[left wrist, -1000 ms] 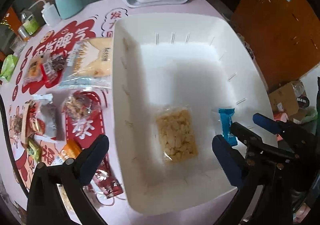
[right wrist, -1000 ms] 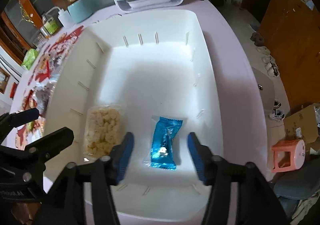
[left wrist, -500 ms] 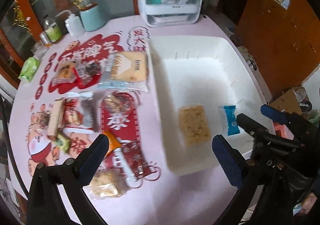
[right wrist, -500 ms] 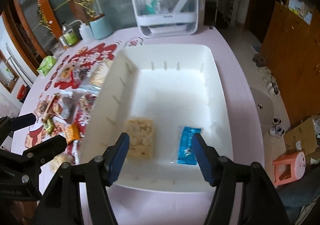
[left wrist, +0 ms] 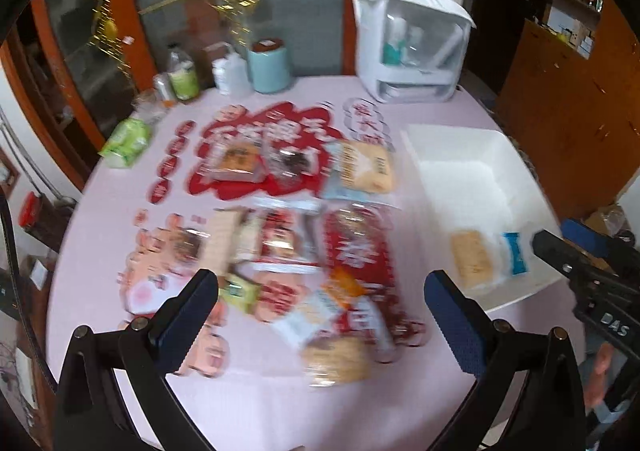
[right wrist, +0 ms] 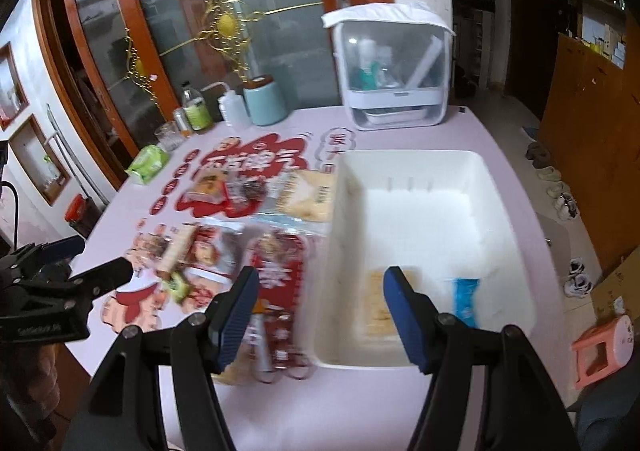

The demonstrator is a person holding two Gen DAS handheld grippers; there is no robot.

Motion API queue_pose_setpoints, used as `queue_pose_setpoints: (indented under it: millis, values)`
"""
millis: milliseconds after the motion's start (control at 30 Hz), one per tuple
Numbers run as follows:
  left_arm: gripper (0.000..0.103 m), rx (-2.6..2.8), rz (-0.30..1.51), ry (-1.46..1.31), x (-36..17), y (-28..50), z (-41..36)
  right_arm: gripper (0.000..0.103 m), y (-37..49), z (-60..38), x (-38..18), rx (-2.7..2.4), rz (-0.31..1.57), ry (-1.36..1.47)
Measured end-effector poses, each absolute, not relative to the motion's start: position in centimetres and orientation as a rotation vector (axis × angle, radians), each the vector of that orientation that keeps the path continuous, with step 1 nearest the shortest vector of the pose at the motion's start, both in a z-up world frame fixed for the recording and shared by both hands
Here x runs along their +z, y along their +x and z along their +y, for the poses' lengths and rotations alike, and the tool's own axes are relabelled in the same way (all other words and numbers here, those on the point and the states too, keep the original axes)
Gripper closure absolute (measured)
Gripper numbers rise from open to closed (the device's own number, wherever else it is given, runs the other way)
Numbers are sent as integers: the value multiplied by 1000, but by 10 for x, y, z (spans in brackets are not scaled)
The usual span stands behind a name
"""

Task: Organize snacks
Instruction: 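Withdraw both tools from the tray back over the snacks, then grasp the small clear nut bag with the left gripper while the right grasps the large puffed-snack bag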

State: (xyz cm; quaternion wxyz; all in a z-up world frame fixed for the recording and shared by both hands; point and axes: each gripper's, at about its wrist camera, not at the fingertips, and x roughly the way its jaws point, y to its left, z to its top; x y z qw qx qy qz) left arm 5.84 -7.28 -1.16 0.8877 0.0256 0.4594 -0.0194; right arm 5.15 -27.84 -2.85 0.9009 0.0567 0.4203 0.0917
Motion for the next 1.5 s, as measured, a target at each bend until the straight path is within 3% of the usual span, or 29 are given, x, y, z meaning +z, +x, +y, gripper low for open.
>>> queue_pose_setpoints:
  millis: [300,633,900,1133,1500]
  values:
    - [1,-7,879,55,6,61,28,38,34,-197,-29,131,888,6]
    - [1,-14,997,26,-38,90,123,38,34,-146,-65,107,973,99]
    - [1,-37,1030,-19,-73,116,167,37,38,-132,-126,119,1116,163]
    - [1,-64,1074,63,-109,145,169,11,32,-122,-163,123,1120,71]
    - [1,-107,1217,83,-166,187,160,10,41,-115,-207,142,1196,-10]
